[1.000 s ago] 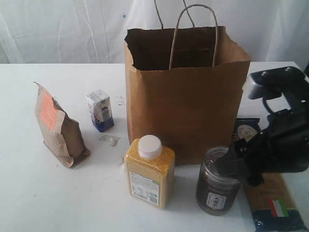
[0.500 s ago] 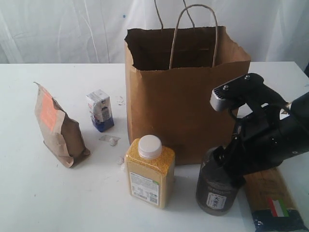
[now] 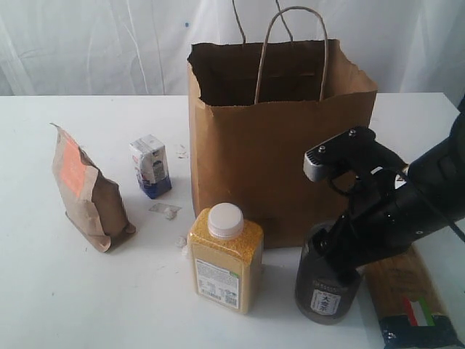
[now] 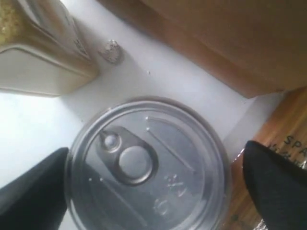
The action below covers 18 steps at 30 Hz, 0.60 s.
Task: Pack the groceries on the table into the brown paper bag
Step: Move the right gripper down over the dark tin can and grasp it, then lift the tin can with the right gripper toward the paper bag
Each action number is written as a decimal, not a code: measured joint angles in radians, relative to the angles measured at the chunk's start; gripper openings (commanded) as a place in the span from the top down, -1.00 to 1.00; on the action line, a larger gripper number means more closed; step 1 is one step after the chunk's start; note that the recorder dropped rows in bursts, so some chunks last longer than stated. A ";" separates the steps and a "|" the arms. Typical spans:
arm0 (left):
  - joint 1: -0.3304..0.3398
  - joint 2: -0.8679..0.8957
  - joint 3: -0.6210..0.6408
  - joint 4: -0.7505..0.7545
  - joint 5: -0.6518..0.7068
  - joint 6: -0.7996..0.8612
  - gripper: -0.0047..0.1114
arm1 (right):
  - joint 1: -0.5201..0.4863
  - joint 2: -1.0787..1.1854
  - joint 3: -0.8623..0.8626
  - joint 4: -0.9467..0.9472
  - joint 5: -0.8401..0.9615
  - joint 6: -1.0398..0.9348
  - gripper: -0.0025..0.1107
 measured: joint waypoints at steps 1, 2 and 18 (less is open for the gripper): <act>0.000 0.000 0.000 0.000 0.000 0.000 0.92 | 0.000 0.009 0.000 0.000 -0.004 0.000 -0.58; 0.000 0.000 0.000 0.000 0.000 0.000 0.92 | 0.000 0.018 0.000 0.000 -0.007 -0.001 -0.58; 0.000 0.000 0.000 0.000 0.000 0.000 0.92 | 0.000 0.065 0.000 0.007 -0.037 -0.003 0.78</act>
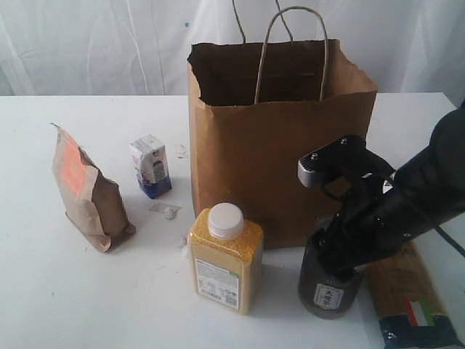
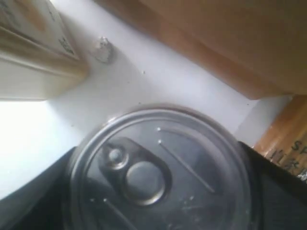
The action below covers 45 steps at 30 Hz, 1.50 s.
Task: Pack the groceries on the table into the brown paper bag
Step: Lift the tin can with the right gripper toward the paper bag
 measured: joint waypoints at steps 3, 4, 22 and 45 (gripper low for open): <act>0.000 0.000 0.000 0.000 0.000 0.000 0.92 | 0.000 -0.019 0.000 0.033 0.008 0.000 0.96; 0.000 0.000 0.000 0.000 0.000 0.000 0.92 | 0.000 -0.037 -0.002 0.043 0.019 0.000 0.96; 0.000 0.000 0.000 0.000 0.000 0.000 0.92 | 0.000 -0.448 -0.293 -0.242 0.424 0.264 0.96; 0.000 0.000 0.000 0.000 0.000 0.000 0.92 | 0.000 -0.015 -0.933 -0.387 0.337 0.327 0.96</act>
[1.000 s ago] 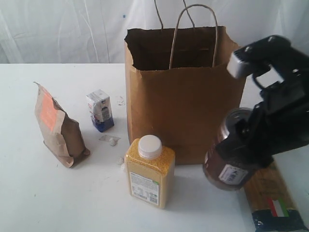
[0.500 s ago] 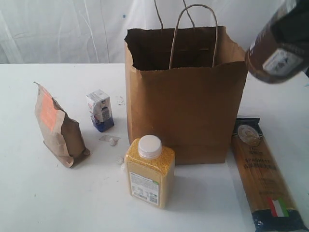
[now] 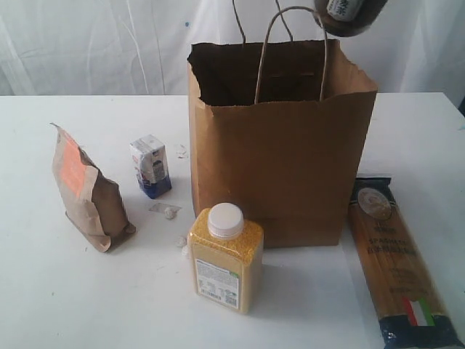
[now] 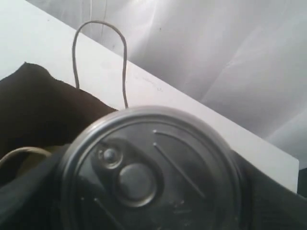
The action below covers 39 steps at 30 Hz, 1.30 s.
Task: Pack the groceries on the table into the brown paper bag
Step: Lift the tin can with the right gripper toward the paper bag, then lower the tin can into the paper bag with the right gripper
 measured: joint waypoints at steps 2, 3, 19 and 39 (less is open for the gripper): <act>0.000 0.000 0.000 0.000 0.000 0.000 0.92 | 0.000 0.041 -0.016 -0.002 -0.001 0.000 0.96; 0.000 0.000 0.000 0.000 0.000 0.000 0.92 | 0.000 0.059 -0.018 -0.002 -0.001 0.000 0.96; 0.000 0.000 0.000 0.000 0.000 0.000 0.92 | 0.008 0.242 -0.024 0.116 0.073 -0.060 0.96; 0.000 0.000 0.000 0.000 0.000 0.002 0.92 | -0.020 0.349 -0.030 0.142 0.012 -0.036 0.96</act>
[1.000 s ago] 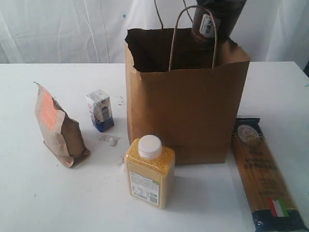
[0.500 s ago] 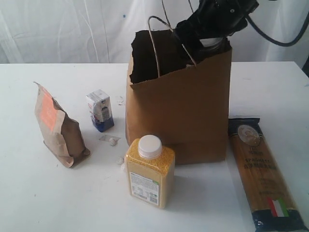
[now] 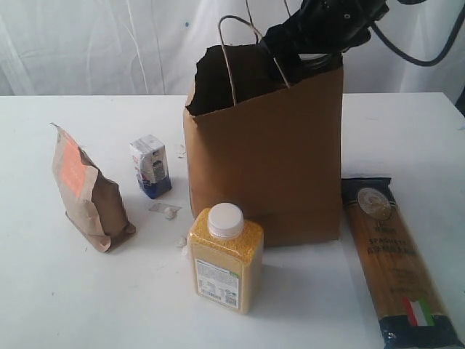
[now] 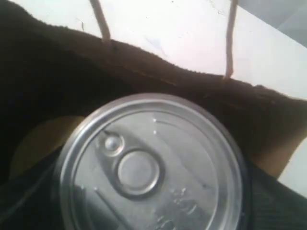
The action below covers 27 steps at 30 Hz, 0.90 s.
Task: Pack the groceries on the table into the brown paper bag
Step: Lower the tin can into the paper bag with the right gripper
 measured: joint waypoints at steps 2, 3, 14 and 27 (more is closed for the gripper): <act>0.000 0.000 0.000 0.000 0.000 0.000 0.92 | 0.004 -0.010 0.006 0.029 -0.008 -0.013 0.96; 0.000 0.000 0.000 0.000 0.000 0.000 0.92 | 0.009 -0.016 0.006 0.047 -0.013 -0.024 0.96; 0.000 0.000 0.000 0.000 0.000 0.000 0.92 | 0.051 -0.021 0.006 0.225 -0.054 -0.191 0.96; 0.000 0.000 0.000 0.000 0.000 0.000 0.92 | 0.051 0.031 -0.002 0.138 -0.082 -0.163 0.96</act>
